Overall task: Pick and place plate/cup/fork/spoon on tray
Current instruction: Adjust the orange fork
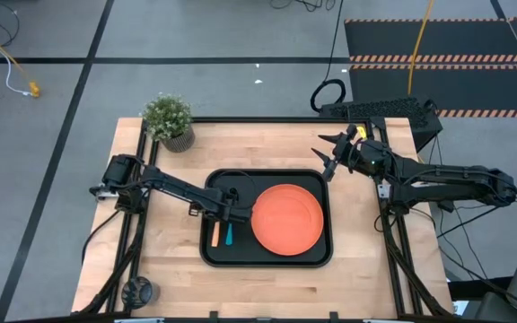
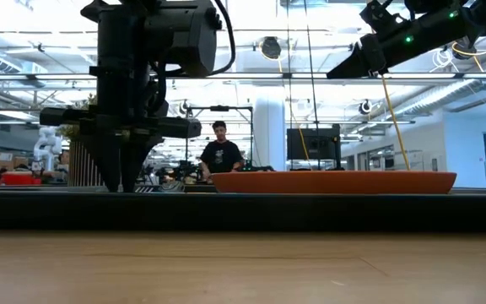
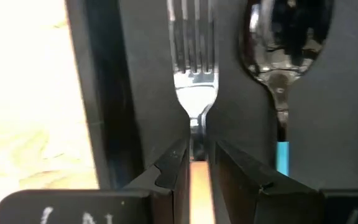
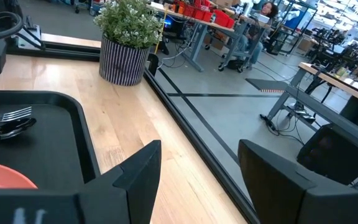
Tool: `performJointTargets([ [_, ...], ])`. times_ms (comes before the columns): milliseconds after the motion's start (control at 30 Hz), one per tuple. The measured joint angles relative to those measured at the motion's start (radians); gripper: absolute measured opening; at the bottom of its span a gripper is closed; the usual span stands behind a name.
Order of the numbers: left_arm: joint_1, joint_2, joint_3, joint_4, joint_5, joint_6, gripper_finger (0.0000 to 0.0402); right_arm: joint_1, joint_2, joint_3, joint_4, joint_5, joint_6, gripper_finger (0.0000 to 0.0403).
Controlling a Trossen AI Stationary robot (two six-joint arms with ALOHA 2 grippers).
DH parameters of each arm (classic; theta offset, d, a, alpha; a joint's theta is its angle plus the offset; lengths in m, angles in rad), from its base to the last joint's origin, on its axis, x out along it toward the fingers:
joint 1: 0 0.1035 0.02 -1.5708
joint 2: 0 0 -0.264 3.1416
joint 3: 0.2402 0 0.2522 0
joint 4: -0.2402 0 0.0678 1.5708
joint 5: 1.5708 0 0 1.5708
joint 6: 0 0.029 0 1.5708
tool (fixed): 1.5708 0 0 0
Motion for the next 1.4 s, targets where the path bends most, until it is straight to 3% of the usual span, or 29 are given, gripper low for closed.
performJointTargets([
  [1233,0.0,-0.001,-0.016,-0.004,0.009,0.032,0.0088,0.0,0.0,0.0,0.0,0.0,0.0,0.0208],
  [1400,-0.008,-0.026,0.021,-0.022,-0.109,0.061,0.0088,0.0,0.0,0.0,0.0,0.0,-0.004,0.0208],
])
